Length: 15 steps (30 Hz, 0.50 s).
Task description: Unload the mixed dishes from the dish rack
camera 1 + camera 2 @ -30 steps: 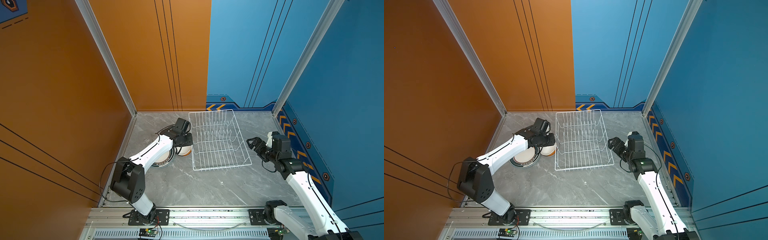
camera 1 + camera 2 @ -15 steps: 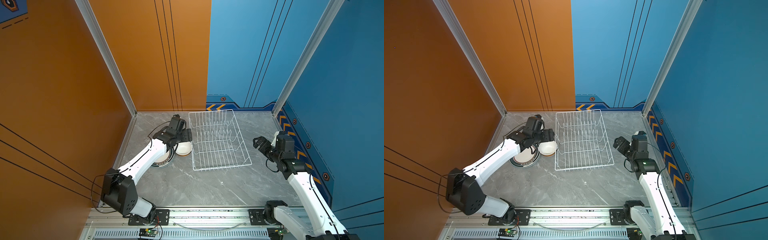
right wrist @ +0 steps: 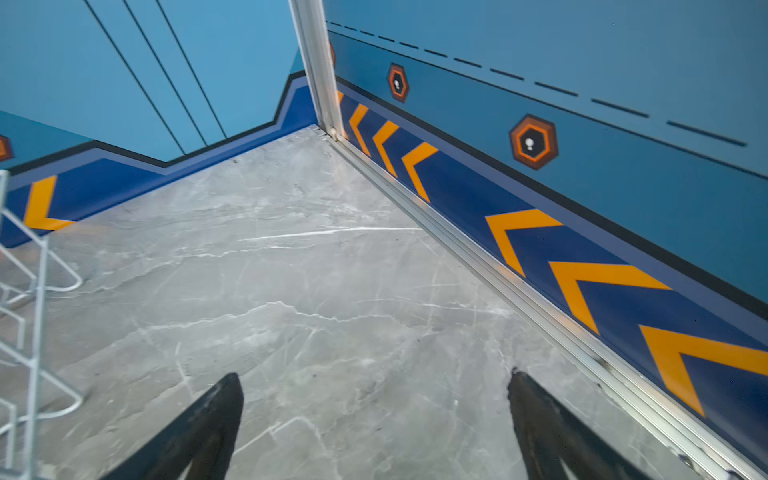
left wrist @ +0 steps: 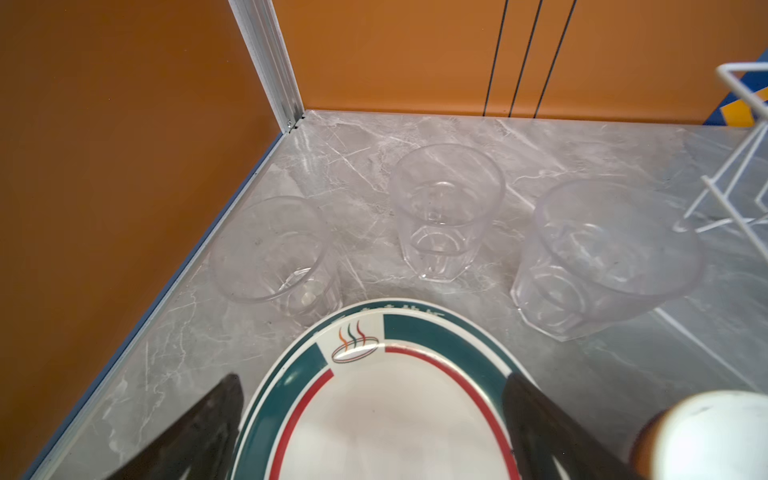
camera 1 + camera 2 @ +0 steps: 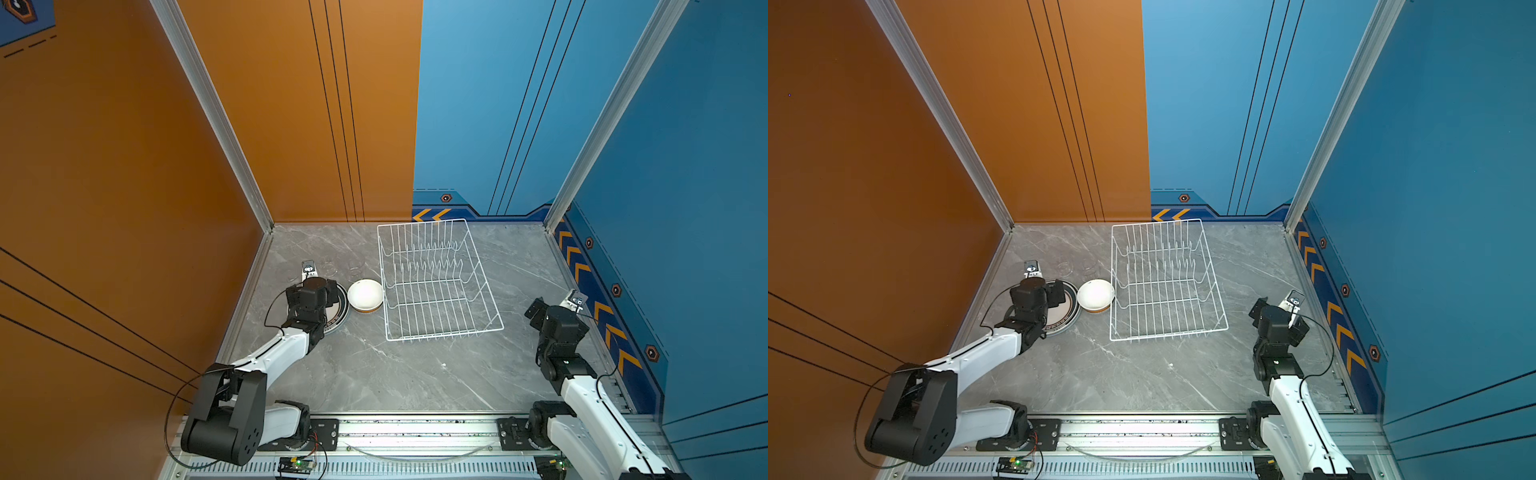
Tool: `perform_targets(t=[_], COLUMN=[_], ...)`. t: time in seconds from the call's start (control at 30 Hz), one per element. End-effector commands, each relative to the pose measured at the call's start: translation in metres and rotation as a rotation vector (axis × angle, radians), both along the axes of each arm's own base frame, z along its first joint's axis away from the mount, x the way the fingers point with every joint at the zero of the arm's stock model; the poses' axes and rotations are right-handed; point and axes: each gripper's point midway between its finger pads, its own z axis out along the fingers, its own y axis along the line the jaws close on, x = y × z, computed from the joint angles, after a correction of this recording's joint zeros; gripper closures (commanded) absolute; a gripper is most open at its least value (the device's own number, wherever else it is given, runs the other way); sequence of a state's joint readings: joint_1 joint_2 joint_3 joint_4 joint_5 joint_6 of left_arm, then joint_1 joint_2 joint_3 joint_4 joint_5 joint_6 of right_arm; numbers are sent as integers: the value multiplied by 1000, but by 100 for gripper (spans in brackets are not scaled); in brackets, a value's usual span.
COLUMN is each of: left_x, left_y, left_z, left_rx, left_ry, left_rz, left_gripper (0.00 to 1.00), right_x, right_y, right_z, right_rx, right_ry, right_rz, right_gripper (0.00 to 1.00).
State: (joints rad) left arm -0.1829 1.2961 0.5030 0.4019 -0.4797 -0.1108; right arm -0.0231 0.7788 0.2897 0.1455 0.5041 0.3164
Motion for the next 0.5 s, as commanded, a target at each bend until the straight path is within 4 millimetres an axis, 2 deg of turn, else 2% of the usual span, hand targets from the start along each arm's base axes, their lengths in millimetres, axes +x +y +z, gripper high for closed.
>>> perform_targets(t=[0.0,0.1,0.23,0.33,0.47], left_x=[8,11,2,4,8], left_y=[-1,3,5,7,21], left_z=[24,22,-10,-4,-18], left_rx=[51,79,81,81,16], left_ry=[-120,-104,-56,-125,-166], left_rz=[-41,-37,-30,-58,-37], left_gripper=[2,2,2,2,2], right_x=[1,9,21,35,62], right_y=[-13,-12,-16,-24,-24], right_z=[20,7,-15,-21,-35], right_rx=[-45,-46,-27,20,48], right_ry=[-97,-72,-22,-57,-34], right_rz=[-61,-51,-65,-77,-48], right_gripper=[0,0,0,0,0])
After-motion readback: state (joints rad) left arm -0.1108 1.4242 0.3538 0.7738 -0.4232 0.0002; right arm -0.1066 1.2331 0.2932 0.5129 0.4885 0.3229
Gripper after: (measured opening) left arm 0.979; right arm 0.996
